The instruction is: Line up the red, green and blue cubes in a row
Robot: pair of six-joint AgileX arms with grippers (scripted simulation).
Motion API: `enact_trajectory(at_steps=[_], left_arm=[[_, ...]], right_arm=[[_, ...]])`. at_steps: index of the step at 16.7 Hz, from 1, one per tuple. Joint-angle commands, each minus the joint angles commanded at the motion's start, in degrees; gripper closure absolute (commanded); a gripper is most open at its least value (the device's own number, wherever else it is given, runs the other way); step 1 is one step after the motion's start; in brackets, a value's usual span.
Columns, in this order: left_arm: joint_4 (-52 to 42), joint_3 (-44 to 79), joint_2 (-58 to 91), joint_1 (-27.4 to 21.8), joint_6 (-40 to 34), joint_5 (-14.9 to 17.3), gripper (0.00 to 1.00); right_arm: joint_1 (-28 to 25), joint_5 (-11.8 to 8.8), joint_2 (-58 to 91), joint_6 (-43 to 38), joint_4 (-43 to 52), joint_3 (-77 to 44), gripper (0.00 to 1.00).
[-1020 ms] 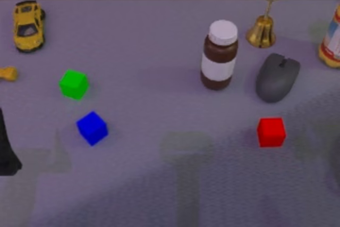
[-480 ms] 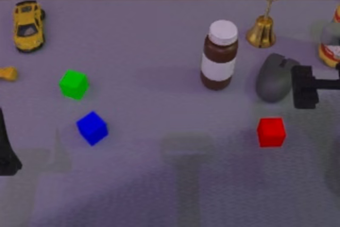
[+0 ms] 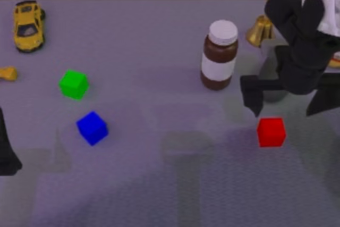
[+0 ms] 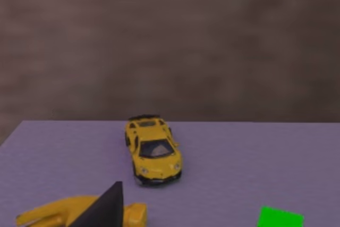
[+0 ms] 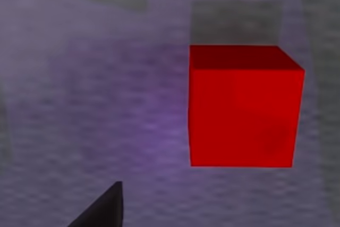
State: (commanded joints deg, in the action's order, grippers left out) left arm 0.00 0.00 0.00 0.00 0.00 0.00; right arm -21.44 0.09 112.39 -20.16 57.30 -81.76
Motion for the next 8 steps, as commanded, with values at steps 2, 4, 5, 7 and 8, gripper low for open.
enact_trajectory(at_steps=[2,4,5,7,8], left_arm=[[0.0,0.0,0.0,0.0,0.0,0.0,0.0],[0.0,0.0,0.0,0.0,0.0,0.0,0.0],[0.0,0.0,0.0,0.0,0.0,0.0,0.0],[0.0,0.0,0.0,0.0,0.0,0.0,0.0],[0.0,0.0,0.0,0.0,0.0,0.0,0.0]], right_arm=[[-0.57,0.0,2.86,-0.54,1.3,-2.41,0.0],[-0.68,0.0,3.4,-0.64,1.53,-2.87,0.0],[-0.68,0.0,3.4,-0.64,1.53,-2.87,0.0],[-0.38,-0.01,3.25,-0.59,1.41,-2.71,0.0],[-0.4,-0.01,3.35,-0.57,1.22,-2.58,0.0]])
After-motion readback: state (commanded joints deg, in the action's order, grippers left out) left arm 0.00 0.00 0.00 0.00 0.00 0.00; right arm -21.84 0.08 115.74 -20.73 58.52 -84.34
